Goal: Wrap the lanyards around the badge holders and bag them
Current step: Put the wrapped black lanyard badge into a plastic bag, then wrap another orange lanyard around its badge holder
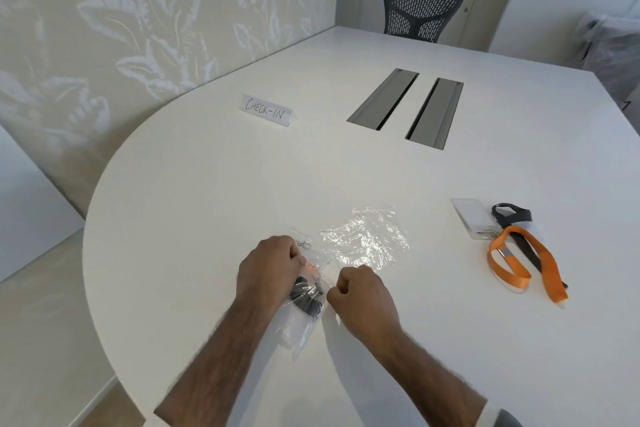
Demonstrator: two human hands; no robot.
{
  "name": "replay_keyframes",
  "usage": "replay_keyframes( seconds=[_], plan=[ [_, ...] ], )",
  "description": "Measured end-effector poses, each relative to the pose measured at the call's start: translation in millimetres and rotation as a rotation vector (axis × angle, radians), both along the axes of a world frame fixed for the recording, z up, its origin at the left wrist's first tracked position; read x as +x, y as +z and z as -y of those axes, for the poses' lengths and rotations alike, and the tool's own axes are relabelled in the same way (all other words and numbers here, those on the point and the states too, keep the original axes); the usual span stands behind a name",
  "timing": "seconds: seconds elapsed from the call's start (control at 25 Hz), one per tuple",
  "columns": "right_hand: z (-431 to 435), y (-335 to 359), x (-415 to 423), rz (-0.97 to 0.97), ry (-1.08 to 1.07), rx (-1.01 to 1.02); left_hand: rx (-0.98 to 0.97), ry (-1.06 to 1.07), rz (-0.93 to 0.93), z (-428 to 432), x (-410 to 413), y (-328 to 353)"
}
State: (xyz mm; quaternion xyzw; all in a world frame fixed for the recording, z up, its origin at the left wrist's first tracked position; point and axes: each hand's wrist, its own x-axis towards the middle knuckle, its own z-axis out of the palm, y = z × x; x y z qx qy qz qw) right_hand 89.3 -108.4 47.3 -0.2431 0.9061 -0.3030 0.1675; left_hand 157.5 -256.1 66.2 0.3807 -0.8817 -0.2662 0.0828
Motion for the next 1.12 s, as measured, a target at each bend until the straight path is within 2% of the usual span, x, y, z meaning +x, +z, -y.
replay_keyframes(
  seconds=[0.2, 0.4, 0.52, 0.72, 0.96, 1.12],
  plan=[
    [-3, -3, 4, -0.121, 0.031, 0.08, -0.1, -0.048, -0.013, -4, -2, -8],
    [-18, -5, -4, -0.131, 0.038, 0.029, -0.291, -0.029, -0.03, -29, -13, -4],
    [-42, -7, -16, -0.139, 0.018, -0.041, -0.362, -0.098, -0.131, -58, -29, -4],
    [-111, -11, -65, -0.23, -0.049, -0.124, -0.133, -0.323, -0.129, -125, -86, -4],
    [-220, -15, -158, -0.355, -0.005, -0.151, -0.08, -0.439, -0.02, -221, -172, -30],
    [-279, -12, -219, -0.384, -0.019, -0.107, -0.063, -0.435, 0.059, -260, -214, -47]
  ],
)
